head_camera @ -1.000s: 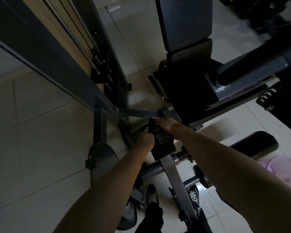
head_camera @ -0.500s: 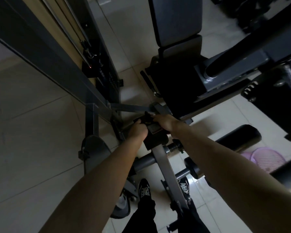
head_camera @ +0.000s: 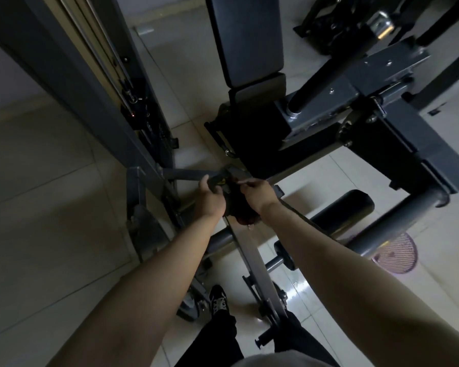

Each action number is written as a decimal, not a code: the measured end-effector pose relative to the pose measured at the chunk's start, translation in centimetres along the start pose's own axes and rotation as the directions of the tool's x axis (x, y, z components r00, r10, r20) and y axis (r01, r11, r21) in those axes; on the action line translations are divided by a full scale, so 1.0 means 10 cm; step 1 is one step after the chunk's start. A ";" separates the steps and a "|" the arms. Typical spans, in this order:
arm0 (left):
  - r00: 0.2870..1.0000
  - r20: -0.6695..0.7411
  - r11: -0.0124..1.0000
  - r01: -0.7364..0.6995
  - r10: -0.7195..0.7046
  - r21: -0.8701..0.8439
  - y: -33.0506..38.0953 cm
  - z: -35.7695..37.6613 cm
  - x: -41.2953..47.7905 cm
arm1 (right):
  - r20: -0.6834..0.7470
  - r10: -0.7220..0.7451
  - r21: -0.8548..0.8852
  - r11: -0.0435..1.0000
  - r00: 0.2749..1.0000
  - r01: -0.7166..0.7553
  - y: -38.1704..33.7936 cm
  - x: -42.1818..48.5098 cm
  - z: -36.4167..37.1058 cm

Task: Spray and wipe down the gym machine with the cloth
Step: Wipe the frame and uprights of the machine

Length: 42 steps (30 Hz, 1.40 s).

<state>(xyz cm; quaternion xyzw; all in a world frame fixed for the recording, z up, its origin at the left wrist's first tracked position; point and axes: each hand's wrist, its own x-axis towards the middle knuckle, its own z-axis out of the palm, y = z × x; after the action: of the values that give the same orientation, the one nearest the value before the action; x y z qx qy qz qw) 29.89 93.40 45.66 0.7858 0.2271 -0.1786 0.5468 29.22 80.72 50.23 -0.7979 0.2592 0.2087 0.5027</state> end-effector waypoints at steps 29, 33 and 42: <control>0.954 -0.283 0.942 0.000 -0.101 -0.336 -1.18 0.97 -1.76 | 0.145 -0.186 0.258 0.955 0.972 0.144 1.97 -0.76 0.08; 0.928 -0.373 0.948 -0.097 -0.024 -0.302 -1.13 0.95 -1.47 | 0.087 -0.319 0.161 0.939 0.944 0.303 1.90 -0.52 0.17; 0.937 -0.249 0.961 -0.268 0.245 -0.063 -1.13 0.92 -0.56 | -0.040 -0.613 -0.010 0.790 0.789 0.613 1.63 0.13 0.50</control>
<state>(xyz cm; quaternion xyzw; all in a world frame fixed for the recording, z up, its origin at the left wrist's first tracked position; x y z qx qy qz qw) 18.70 87.22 36.69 0.7972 0.1950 0.0012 0.5714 19.77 79.13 36.12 -0.8422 -0.0029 0.0174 0.5389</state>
